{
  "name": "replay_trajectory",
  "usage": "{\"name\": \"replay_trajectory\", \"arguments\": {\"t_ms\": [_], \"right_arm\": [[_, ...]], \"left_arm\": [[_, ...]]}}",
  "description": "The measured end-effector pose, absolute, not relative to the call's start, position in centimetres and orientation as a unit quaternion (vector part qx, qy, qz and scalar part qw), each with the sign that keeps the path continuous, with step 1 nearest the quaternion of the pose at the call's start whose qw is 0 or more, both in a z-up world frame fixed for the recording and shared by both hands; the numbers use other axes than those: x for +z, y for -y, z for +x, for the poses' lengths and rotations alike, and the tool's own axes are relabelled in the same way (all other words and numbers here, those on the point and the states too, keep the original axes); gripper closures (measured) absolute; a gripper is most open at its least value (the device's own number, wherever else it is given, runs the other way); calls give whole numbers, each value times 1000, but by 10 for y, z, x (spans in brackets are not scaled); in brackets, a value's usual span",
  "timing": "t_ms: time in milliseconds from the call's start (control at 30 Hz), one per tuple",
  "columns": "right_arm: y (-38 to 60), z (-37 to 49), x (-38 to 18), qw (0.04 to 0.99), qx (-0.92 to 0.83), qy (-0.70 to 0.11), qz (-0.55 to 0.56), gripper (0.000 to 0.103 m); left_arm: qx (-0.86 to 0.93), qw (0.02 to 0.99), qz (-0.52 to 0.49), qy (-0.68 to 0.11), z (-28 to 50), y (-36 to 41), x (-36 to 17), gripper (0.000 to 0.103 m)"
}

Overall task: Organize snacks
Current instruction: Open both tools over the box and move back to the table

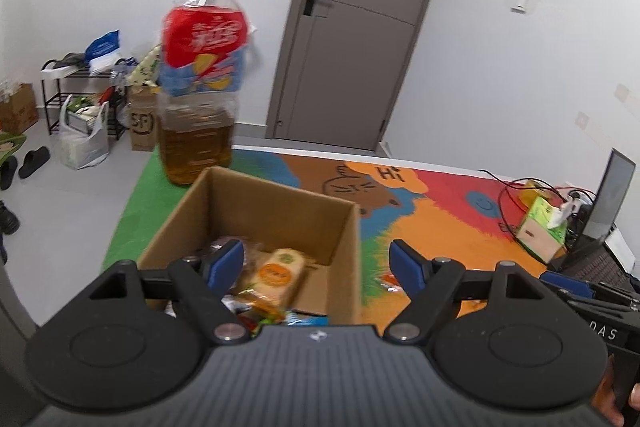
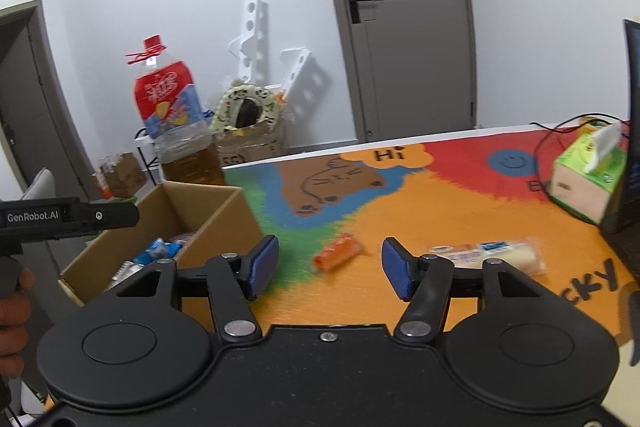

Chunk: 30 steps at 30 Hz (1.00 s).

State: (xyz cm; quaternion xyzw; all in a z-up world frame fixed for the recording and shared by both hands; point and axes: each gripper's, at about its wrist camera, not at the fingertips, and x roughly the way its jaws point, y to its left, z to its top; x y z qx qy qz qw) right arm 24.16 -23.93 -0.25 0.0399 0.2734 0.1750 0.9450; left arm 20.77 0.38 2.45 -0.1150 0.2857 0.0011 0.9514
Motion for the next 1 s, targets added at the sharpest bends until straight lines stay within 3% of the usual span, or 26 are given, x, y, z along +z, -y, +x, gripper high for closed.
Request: {"name": "replay_trajectory", "arguments": {"t_ms": [533, 1000], "right_arm": [[297, 266, -33, 938, 123, -309, 95, 44], [322, 303, -67, 924, 103, -336, 151, 42]], "left_arm": [[-53, 951, -85, -292, 247, 61, 16, 25], [-74, 943, -56, -320, 293, 107, -8, 35]]}}
